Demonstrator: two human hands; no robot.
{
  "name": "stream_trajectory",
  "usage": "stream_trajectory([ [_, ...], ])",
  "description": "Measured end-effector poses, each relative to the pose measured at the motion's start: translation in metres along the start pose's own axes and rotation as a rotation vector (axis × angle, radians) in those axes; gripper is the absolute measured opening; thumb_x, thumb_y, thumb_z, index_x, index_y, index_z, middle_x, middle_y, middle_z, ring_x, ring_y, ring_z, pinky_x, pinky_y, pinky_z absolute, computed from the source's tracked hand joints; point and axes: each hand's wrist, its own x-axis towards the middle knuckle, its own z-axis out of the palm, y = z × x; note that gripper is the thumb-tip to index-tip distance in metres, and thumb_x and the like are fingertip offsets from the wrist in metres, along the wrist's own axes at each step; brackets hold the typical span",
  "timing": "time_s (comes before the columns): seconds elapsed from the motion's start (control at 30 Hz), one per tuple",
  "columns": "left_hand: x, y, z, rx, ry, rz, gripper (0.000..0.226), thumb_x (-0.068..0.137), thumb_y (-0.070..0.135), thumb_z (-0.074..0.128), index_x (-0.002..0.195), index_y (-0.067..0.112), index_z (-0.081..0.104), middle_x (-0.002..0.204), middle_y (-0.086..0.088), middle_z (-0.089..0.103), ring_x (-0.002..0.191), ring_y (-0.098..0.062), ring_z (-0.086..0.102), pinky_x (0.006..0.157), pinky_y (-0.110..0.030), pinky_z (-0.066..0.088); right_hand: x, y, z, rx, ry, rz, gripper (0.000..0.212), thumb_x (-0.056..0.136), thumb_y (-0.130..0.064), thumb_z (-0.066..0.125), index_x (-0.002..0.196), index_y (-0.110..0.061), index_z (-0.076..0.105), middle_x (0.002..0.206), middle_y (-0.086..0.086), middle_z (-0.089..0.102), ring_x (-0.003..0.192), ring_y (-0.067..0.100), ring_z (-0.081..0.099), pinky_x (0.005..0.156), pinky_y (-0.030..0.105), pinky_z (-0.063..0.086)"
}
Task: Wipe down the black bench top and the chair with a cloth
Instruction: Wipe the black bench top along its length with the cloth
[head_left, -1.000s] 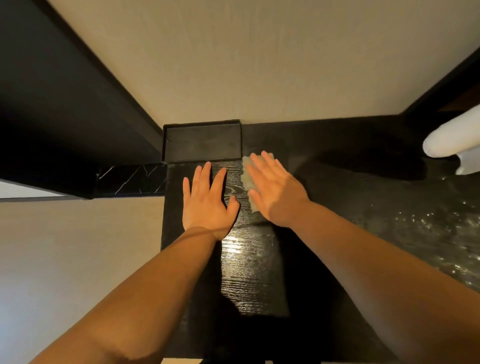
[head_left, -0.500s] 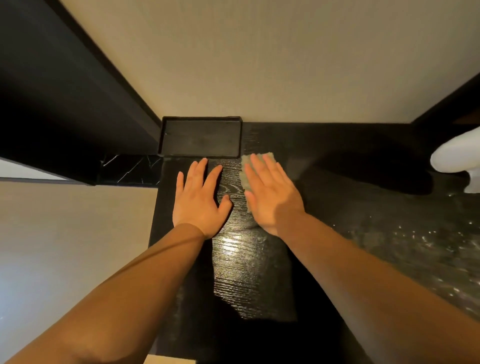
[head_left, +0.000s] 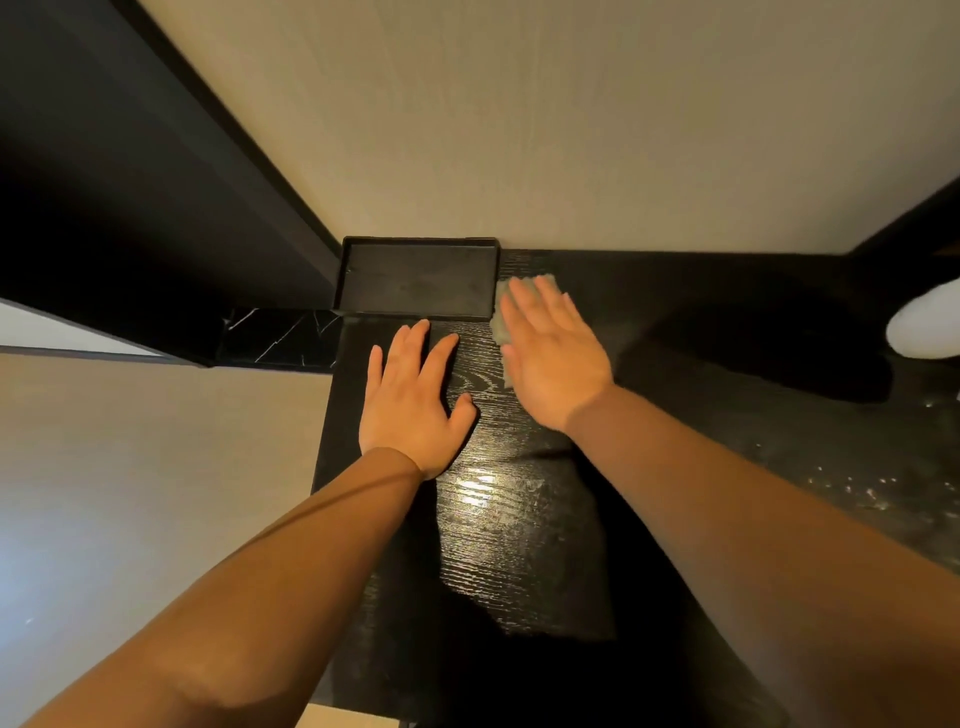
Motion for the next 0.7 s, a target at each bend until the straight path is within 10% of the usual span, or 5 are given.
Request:
stream_trajectory([
  [0.7, 0.001, -0.002, 0.001, -0.020, 0.018, 0.011, 0.078, 0.092, 0.060, 0.043, 0.162, 0.028, 0.033, 0.172, -0.007, 0.022, 0.162, -0.027, 0.013, 0.131, -0.057, 0.009, 0.018, 0.002, 0.000, 0.069, 0.117, 0.241, 0.065, 0.107, -0.031, 0.039, 0.165, -0.010, 0.018, 0.172, 0.013, 0.016, 0.159, 0.038, 0.006, 0.130, 0.049, 0.004],
])
